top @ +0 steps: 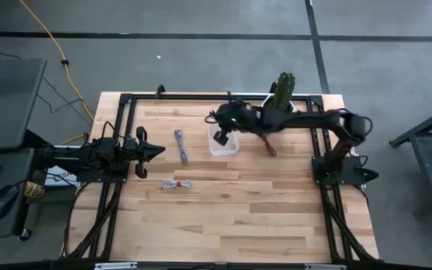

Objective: Pick and place USB-C Cables
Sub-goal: Put the black charger cable into the transparent bin

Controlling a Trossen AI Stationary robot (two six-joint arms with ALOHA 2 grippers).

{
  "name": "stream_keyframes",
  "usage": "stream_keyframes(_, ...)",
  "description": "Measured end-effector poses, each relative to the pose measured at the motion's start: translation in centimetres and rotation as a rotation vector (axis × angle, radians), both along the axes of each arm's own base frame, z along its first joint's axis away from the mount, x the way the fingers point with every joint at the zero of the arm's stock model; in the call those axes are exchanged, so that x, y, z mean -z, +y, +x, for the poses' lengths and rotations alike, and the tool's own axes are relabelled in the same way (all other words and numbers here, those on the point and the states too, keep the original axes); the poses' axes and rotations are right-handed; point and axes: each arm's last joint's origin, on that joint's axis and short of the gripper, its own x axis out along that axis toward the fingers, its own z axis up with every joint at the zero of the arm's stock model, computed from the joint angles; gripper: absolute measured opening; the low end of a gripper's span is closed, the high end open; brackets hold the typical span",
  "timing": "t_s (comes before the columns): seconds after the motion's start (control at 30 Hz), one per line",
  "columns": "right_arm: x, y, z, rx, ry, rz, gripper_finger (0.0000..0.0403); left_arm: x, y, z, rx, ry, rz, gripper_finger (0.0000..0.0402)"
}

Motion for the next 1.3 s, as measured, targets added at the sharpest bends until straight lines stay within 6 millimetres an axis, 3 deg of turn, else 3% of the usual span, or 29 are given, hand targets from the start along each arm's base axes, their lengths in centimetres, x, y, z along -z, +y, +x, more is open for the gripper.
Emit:
stream_keyframes(0.23,4.8,-2.2,2.3,0.005,0.188,0.136,0.0010,0.0,0.0,0.0,0.000,0.000,0.000,0.0003)
stream_keyframes(0.43,7.8,-3.3,2.9,0.048,0.260,0.194,0.0010,0.0,0.0,0.0,0.000,0.000,0.000,0.0003)
stream_keyframes(0.93,11.6,-4.6,3.2,0.093,0.321,0.278,0.0022,0.0,0.0,0.0,0.000,0.000,0.000,0.0003)
stream_keyframes(1.3,12.0,-4.9,3.1,0.124,0.322,0.284,0.0061,0.0,0.0,0.0,0.000,0.000,0.000,0.0003)
